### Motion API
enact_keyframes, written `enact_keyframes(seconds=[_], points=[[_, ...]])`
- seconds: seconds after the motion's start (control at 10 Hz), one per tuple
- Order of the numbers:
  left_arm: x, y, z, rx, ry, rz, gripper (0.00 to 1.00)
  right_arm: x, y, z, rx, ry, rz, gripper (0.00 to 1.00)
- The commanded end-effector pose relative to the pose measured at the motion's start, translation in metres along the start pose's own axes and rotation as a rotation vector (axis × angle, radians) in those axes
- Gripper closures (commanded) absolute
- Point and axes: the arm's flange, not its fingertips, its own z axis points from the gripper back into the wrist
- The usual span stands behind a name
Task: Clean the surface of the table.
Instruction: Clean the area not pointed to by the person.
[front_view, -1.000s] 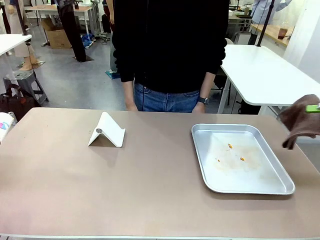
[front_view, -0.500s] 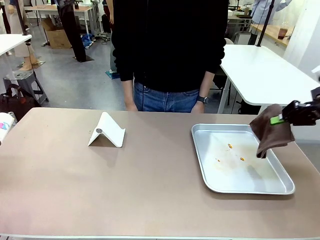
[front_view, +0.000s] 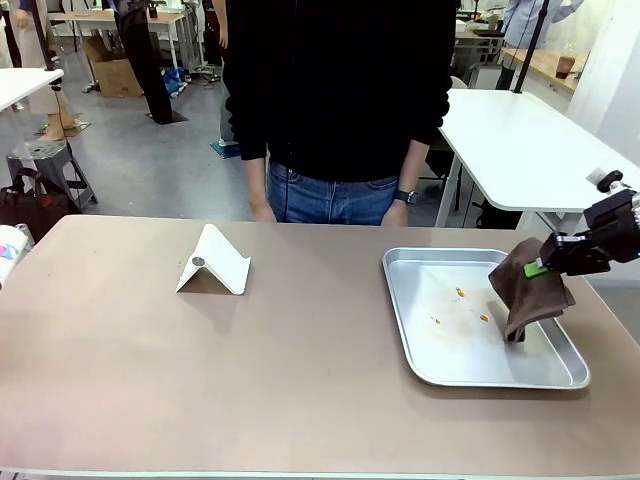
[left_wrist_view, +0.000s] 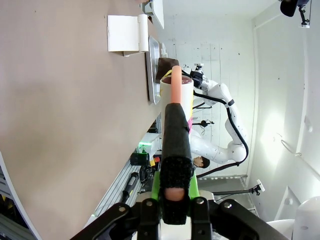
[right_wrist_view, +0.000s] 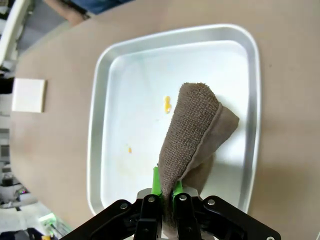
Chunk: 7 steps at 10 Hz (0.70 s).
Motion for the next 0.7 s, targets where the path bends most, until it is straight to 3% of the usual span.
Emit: enact_keyframes(seconds=[0.0,0.6], points=[[-0.004,-0.005,-0.002,-0.012,-0.007,-0.012,0.78,0.007,0.003,-0.009,-0.028,0.04,-0.008,0.93],[-0.004,-0.005,-0.002,-0.012,-0.007,-0.012,0.78,0.025,-0.002,-0.073,0.046,-0.014,-0.014,0.93]])
